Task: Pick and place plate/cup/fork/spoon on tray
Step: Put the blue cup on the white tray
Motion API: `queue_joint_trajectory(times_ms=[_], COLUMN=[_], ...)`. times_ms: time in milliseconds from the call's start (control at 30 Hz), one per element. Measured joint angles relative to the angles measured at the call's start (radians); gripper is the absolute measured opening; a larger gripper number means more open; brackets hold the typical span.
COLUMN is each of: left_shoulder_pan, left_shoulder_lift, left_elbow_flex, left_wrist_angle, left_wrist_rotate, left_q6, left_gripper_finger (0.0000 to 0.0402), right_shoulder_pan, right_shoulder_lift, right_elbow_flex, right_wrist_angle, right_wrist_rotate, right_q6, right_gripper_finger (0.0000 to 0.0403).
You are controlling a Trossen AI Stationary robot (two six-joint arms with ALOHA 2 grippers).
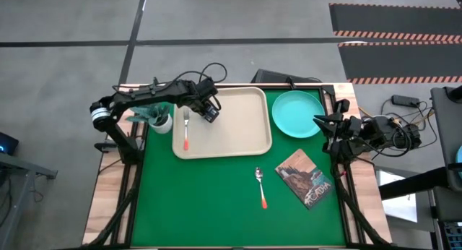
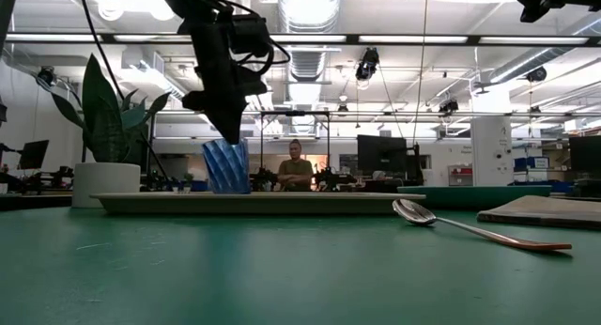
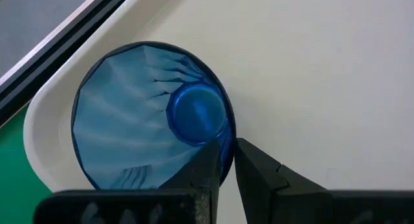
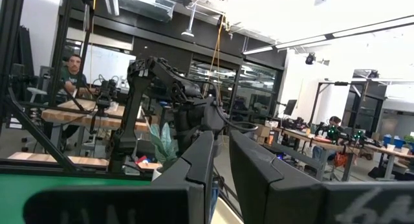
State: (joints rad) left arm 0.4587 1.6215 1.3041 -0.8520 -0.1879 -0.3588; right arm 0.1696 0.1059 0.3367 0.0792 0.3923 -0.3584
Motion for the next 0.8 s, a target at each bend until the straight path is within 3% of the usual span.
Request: queue_joint_trajectory(times_ms=[800], left_shoulder_pan=[0.0], left_shoulder_lift=[0.0], left_elbow_flex=[-0.001], left_wrist_angle=[0.015], left_wrist_rotate=[0.058], left_q6=[0.0], left_gripper_finger=[0.003], right_shoulder_pan=[0.0], right_shoulder_lift=[0.0], right_elbow_flex=[0.0], right_wrist_angle=[0.007], right_wrist_rotate=[0.0], right_q6=[0.0], right_gripper_finger=[0.0043])
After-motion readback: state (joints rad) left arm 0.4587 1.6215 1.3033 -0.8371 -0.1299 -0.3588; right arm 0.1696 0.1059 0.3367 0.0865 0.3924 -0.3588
